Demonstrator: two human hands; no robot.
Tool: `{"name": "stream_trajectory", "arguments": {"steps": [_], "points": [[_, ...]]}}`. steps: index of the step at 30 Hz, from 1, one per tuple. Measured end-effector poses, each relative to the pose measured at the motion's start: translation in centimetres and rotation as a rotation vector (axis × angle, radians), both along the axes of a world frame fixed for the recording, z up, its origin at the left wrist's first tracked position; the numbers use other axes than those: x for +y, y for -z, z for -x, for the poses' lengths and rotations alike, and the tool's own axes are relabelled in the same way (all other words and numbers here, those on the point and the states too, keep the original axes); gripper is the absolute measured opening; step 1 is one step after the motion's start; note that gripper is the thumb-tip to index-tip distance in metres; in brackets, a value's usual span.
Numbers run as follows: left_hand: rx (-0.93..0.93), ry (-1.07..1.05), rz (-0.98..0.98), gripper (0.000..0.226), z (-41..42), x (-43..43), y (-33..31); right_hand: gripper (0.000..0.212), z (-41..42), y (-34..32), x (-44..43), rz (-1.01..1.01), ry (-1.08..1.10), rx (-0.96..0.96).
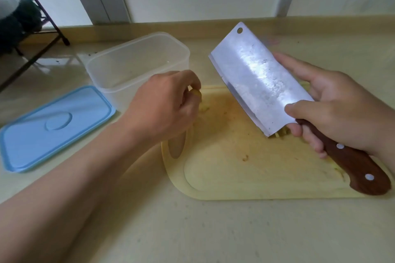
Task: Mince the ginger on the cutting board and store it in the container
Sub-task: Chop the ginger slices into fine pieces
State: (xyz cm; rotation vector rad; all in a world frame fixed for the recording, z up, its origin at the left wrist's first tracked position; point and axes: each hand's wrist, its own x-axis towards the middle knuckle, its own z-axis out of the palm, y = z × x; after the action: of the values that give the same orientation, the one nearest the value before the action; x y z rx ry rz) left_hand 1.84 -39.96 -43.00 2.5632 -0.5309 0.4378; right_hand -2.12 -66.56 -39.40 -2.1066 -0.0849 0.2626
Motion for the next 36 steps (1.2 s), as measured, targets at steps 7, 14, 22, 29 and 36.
{"name": "stream_trajectory", "arguments": {"steps": [7, 14, 22, 29, 36], "points": [[0.1, -0.047, -0.127, 0.036, 0.2, -0.2, 0.1, 0.095, 0.1, -0.3, -0.4, -0.018, 0.008, -0.036], [0.078, -0.066, -0.145, 0.037, 0.3, -0.7, -0.2, 0.094, 0.1, -0.2, -0.9, 0.018, 0.005, -0.039], [0.1, 0.028, -0.199, 0.039, 0.7, -1.5, 0.4, 0.095, 0.0, -0.2, -1.4, 0.026, 0.006, -0.076], [0.038, 0.076, -0.154, 0.024, 0.6, -1.5, 1.0, 0.095, 0.3, -0.3, -1.2, 0.032, 0.0, -0.084], [0.028, 0.09, -0.017, 0.024, 0.4, -1.5, 1.1, 0.096, 0.4, -0.3, -1.1, 0.053, 0.004, -0.098]]}}
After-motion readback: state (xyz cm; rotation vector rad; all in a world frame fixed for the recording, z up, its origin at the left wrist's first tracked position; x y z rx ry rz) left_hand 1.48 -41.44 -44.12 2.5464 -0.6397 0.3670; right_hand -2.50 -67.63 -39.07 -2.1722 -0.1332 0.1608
